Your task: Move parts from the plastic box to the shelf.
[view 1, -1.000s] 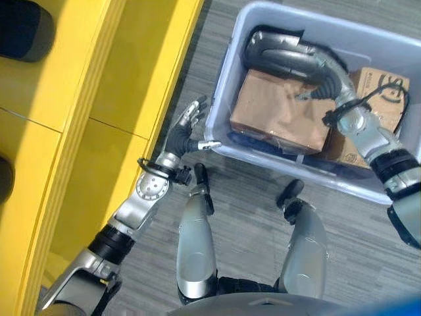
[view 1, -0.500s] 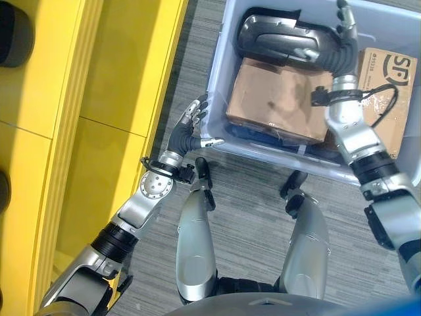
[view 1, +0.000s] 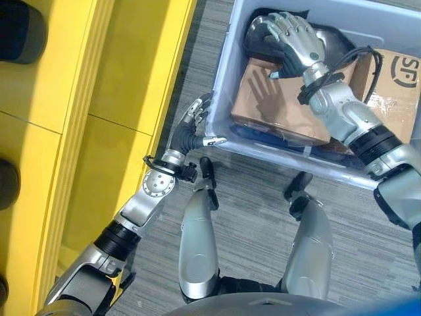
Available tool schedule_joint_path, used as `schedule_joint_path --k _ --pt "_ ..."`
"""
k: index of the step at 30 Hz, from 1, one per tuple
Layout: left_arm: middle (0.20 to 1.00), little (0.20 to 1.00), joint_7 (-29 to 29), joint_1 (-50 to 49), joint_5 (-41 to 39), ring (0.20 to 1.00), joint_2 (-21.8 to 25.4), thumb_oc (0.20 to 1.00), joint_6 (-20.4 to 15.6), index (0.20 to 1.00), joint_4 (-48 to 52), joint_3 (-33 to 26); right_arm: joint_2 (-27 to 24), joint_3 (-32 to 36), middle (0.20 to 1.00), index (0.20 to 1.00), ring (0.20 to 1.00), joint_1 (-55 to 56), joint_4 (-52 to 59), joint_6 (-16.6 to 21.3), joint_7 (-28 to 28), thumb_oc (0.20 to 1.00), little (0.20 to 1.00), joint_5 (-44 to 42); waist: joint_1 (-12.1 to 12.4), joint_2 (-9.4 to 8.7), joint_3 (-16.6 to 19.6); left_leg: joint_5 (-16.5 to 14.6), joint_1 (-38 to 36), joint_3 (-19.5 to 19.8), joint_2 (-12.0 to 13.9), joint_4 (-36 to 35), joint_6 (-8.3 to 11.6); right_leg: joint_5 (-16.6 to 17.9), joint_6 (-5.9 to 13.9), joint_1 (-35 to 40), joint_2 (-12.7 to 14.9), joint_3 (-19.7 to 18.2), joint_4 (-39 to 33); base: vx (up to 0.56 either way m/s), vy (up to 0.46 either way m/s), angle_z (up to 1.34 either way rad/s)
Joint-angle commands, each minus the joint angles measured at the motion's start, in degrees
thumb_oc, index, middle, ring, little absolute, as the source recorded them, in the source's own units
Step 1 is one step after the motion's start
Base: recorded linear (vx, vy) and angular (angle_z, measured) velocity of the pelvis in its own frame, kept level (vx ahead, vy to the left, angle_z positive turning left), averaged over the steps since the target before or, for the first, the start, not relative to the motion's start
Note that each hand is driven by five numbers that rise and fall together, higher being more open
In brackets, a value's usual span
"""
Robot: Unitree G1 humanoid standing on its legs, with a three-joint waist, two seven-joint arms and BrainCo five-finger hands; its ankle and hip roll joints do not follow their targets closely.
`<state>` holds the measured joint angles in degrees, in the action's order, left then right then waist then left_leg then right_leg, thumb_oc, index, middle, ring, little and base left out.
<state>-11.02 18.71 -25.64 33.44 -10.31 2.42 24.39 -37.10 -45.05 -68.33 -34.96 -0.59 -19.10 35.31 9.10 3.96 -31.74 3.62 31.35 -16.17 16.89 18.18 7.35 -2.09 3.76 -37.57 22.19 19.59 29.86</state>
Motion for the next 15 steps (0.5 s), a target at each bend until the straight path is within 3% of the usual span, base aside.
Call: schedule_joint_path --k 1,8,15 --pt "1.0 1.0 1.2 1.4 -0.5 1.0 0.2 1.0 -2.7 1.0 2.2 2.0 -1.2 -3.2 1.0 1.0 1.0 -4.8 -2.9 -3.3 -0.8 1.0 1.0 3.2 1.6 3.07 1.9 -4.2 4.5 -0.5 -2.1 1.9 -1.43 -8.3 1.62 -1.6 -2.4 3.2 7.1 0.01 -0.026 0.05" --pt "1.0 1.0 1.7 1.2 -1.8 1.0 1.4 1.0 -4.0 1.0 1.0 1.2 -0.1 -6.1 1.0 1.0 1.0 -8.1 -12.8 -10.6 -1.2 1.0 1.0 -0.1 2.9 3.59 1.9 -4.0 7.0 -0.1 -1.9 2.6 -1.23 -8.3 1.51 -3.4 -1.8 4.0 8.3 0.0 -0.014 0.04" --pt "1.0 1.0 2.1 0.7 -1.6 1.0 1.1 1.0 -2.8 1.0 1.5 0.2 1.9 -5.5 1.0 1.0 1.0 -8.1 -18.3 -16.3 0.5 1.0 1.0 -6.6 3.8 4.11 1.9 -3.9 8.9 0.5 -1.9 3.2 -1.13 -8.7 1.36 -5.1 -1.2 4.4 9.8 0.0 0.0 0.02"
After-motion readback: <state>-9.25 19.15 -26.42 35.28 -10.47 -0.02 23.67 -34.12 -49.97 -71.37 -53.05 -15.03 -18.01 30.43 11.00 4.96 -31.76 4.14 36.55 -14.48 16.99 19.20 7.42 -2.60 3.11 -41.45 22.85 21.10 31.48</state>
